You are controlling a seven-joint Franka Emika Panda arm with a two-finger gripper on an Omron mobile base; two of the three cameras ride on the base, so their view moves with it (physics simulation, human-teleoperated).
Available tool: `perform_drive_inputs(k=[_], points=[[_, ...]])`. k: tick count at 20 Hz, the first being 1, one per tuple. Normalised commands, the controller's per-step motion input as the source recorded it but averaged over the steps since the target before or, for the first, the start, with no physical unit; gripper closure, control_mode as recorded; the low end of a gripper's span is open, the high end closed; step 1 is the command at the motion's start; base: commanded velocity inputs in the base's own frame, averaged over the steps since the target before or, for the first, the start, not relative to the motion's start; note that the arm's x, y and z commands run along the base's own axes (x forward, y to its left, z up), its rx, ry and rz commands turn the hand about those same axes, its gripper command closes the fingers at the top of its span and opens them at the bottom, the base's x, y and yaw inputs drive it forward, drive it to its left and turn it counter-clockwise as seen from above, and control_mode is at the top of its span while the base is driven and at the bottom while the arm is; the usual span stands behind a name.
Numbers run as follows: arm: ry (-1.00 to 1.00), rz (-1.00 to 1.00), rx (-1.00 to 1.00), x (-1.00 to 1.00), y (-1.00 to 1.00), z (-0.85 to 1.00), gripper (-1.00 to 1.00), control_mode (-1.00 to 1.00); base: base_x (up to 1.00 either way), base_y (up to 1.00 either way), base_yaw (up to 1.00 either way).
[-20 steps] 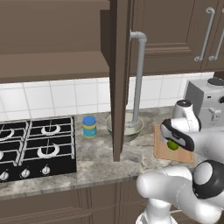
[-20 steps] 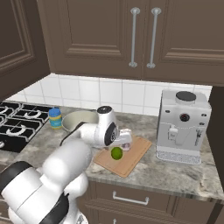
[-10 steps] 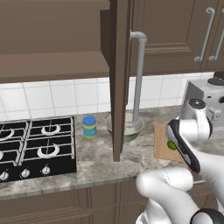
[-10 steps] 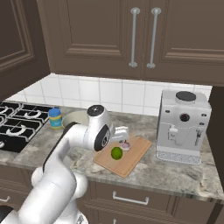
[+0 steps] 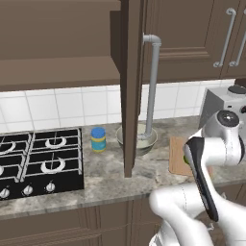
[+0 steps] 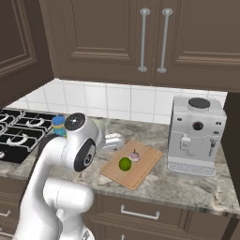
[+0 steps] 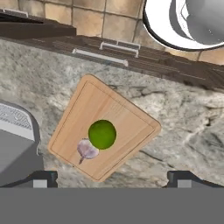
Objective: Open the cabinet. Place the bowl and condiment on the counter. Then place the lime and garlic on the cutting board.
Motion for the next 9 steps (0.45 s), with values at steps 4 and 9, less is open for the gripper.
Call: perform_drive_inputs(k=[4,9], points=[[-0.05,0.0,-0.03,-0.56,0.33,0.52,-1.0,-1.0,0.0,0.0,0.0],[-0.04,0.0,-0.03,-0.66,0.32,0.36,-1.0,-1.0,0.0,0.0,0.0]])
